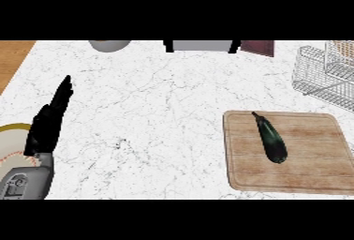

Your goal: Pick the bell pepper from the cutting board and place it in the tiered basket

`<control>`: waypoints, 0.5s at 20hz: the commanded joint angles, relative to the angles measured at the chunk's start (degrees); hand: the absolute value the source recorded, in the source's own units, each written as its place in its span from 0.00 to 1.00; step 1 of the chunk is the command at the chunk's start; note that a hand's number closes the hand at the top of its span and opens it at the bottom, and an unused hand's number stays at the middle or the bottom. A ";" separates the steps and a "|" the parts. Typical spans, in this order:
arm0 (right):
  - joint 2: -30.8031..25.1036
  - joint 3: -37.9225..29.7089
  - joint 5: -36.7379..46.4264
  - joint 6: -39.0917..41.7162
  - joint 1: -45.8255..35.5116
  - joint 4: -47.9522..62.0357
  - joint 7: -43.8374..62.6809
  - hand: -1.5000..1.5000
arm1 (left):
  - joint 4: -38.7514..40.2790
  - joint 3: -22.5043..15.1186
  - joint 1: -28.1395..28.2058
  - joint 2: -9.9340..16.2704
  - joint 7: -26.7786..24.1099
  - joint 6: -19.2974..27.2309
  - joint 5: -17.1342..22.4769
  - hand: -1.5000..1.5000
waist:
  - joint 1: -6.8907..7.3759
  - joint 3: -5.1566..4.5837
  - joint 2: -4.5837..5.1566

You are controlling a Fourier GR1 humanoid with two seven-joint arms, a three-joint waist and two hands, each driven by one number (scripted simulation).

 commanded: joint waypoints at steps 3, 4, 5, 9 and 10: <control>-5.66 -1.52 -1.65 1.88 -1.79 -2.32 4.79 0.00 | 0.55 1.16 0.01 0.85 0.33 -1.60 0.71 0.50 | -0.57 0.18 -0.09; -5.04 -2.29 -2.55 1.05 -0.16 -3.17 6.57 0.00 | -0.29 0.77 3.75 -0.10 -2.26 -0.30 -0.14 0.50 | -0.79 0.16 -0.29; -5.29 -3.39 -4.42 3.34 1.21 -4.36 6.53 0.00 | 1.95 2.93 -0.31 1.83 0.06 -1.53 1.09 0.50 | -1.69 0.14 -0.45; -9.45 -7.02 -9.46 10.53 7.03 -8.08 7.39 0.00 | -1.08 1.97 3.59 1.03 -0.06 -0.87 0.18 0.50 | -3.06 0.13 -1.06; -9.48 -7.77 -10.44 10.35 10.22 -8.91 6.25 0.00 | -0.25 2.99 2.79 1.67 -0.02 -1.43 0.85 0.50 | -2.81 0.14 -0.84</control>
